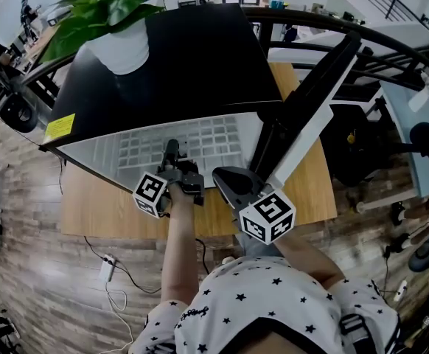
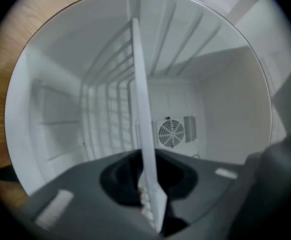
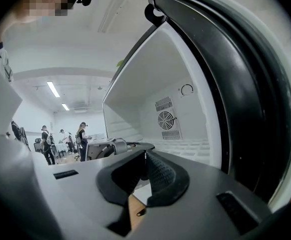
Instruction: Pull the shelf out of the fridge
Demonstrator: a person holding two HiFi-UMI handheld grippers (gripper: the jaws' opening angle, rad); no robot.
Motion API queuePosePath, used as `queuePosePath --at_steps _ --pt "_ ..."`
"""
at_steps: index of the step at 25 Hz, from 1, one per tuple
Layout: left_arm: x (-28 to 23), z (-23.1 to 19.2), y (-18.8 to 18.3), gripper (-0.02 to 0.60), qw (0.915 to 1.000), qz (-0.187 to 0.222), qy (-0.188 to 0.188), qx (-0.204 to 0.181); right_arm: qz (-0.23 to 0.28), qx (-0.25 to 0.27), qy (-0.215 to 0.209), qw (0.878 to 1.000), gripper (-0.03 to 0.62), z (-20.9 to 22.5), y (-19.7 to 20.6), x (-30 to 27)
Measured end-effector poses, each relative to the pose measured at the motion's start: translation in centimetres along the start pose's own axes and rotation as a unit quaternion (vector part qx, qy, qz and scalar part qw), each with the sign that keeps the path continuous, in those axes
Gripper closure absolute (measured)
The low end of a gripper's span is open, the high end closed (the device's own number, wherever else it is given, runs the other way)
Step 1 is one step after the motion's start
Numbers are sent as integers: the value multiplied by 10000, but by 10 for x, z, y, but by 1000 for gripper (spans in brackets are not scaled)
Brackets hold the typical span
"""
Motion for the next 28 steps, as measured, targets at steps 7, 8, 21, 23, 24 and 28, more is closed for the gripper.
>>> queuePosePath --at_steps 7,8,21,23,24,28 --pt "-8 -3 1 540 9998 97 60 131 -27 -14 -3 10000 572 3 0 -2" --pt "-8 -3 1 540 9998 105 74 117 -30 -18 -2 10000 572 3 0 -2" --pt "-7 -4 3 545 9994 178 24 309 -66 -22 -46 10000 572 -2 5 1" --pt "-6 -4 3 546 9992 179 11 354 -60 -22 -47 10000 572 -3 5 2" --pt "-6 -4 2 546 9992 179 5 359 -59 -26 -47 10000 572 -4 5 3" --pt "-4 -4 3 546 9992 165 33 366 -50 -39 -30 10000 572 -6 5 5"
Point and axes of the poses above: the fingertips, and each gripper's own axes: x backward along the fingers, z to its right, y out of its underside, the point moved 8 cm from there along x, backward along the fingers, and after that the axes turned 9 degrees about -x, right-handed, at the moved point
